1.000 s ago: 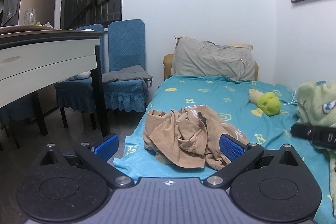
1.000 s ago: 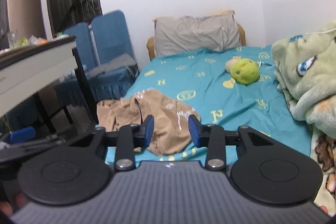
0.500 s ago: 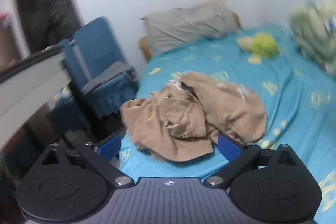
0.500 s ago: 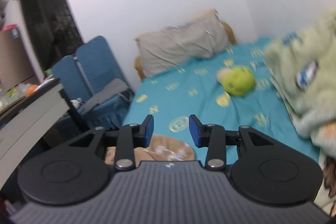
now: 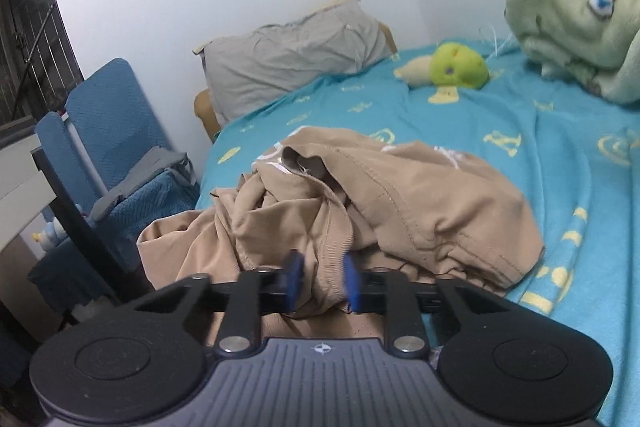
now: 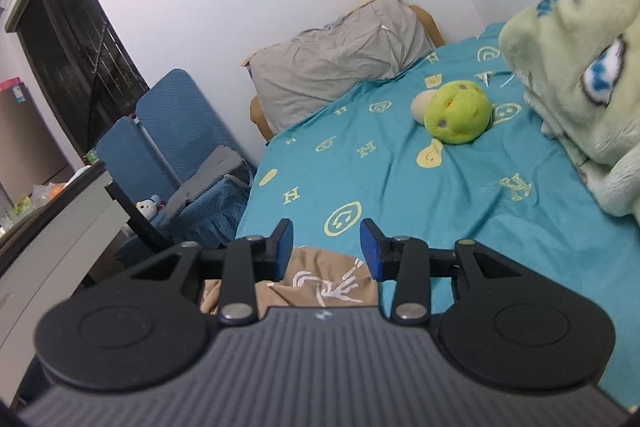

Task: Fold clothes
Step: 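Close the left gripper on the tan T-shirt while the right gripper approaches it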

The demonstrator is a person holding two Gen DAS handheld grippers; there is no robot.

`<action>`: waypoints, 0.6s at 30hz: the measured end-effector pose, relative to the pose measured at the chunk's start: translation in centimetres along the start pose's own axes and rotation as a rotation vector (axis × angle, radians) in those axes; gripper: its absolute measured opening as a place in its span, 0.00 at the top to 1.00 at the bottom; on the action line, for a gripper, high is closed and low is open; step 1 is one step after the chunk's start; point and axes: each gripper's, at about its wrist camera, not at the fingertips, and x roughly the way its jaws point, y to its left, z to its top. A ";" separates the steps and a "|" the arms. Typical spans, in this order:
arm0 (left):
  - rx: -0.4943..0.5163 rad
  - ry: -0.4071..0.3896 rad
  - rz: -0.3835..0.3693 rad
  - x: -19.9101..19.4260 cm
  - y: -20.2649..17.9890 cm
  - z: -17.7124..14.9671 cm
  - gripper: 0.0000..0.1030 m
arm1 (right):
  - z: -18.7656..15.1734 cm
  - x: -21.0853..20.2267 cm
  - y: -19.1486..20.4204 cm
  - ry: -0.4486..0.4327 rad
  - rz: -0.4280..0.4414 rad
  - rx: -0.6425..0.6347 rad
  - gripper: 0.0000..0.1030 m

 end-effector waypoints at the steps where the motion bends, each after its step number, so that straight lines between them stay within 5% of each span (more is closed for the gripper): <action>1: -0.038 -0.013 -0.007 -0.6 0.5 0.3 0.91 | -0.2 0.4 0.1 0.006 -0.004 -0.012 0.60; 6: -0.193 -0.127 -0.055 -5.7 3.3 2.6 0.92 | -1.4 1.6 0.8 0.051 -0.006 -0.066 0.60; 14: -0.308 -0.250 -0.145 -13.0 5.7 4.3 0.92 | -3.2 -0.1 3.7 0.118 0.187 -0.081 0.59; 18: -0.336 -0.253 -0.146 -12.8 5.8 4.7 0.92 | -4.7 -1.8 4.7 0.146 0.185 -0.060 0.29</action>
